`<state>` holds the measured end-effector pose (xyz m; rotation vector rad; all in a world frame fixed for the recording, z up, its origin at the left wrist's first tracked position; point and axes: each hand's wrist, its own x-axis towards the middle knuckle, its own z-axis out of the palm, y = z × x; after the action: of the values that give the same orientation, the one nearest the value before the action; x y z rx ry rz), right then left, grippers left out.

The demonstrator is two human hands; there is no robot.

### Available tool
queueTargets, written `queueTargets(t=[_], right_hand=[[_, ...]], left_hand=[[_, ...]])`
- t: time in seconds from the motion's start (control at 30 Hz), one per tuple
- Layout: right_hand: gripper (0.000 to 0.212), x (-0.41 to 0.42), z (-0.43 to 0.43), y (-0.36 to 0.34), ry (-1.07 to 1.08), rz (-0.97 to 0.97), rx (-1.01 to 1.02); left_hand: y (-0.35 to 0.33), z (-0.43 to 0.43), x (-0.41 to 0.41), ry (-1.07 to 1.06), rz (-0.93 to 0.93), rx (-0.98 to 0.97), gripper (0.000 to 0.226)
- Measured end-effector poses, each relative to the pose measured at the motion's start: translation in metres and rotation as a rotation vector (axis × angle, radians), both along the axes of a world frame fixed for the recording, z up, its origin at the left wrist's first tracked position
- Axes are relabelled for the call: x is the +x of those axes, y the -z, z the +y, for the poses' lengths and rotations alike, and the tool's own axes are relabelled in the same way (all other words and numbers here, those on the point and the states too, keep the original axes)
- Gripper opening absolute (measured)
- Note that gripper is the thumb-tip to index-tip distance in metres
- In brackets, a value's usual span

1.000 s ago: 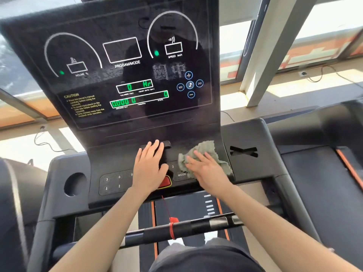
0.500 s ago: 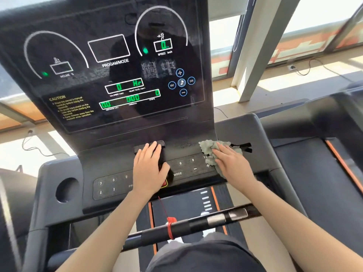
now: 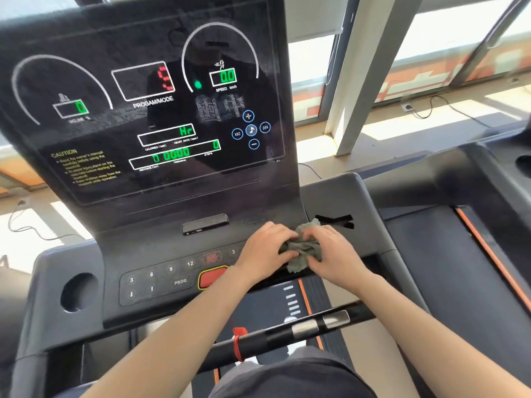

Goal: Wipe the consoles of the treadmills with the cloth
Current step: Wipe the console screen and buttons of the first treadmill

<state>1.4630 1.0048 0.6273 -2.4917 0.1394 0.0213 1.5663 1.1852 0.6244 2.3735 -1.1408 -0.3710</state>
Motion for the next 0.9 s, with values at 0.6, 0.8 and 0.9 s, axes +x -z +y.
queueTargets(t=[0.6,0.8,0.9], right_hand=[[0.017,0.121,-0.013,-0.015,-0.105,-0.336,-0.173],[0.017,0.073,-0.016,0.003,-0.243,-0.119,-0.118],[0.016,0.068,-0.019,-0.001,-0.319,-0.034,-0.139]], left_hand=[[-0.026,-0.002,0.074,-0.248,-0.465,0.028,0.024],[-0.007,0.005,0.043,-0.081,-0.330,0.116,0.020],[-0.009,0.009,0.031,-0.057,-0.263,0.082,0.019]])
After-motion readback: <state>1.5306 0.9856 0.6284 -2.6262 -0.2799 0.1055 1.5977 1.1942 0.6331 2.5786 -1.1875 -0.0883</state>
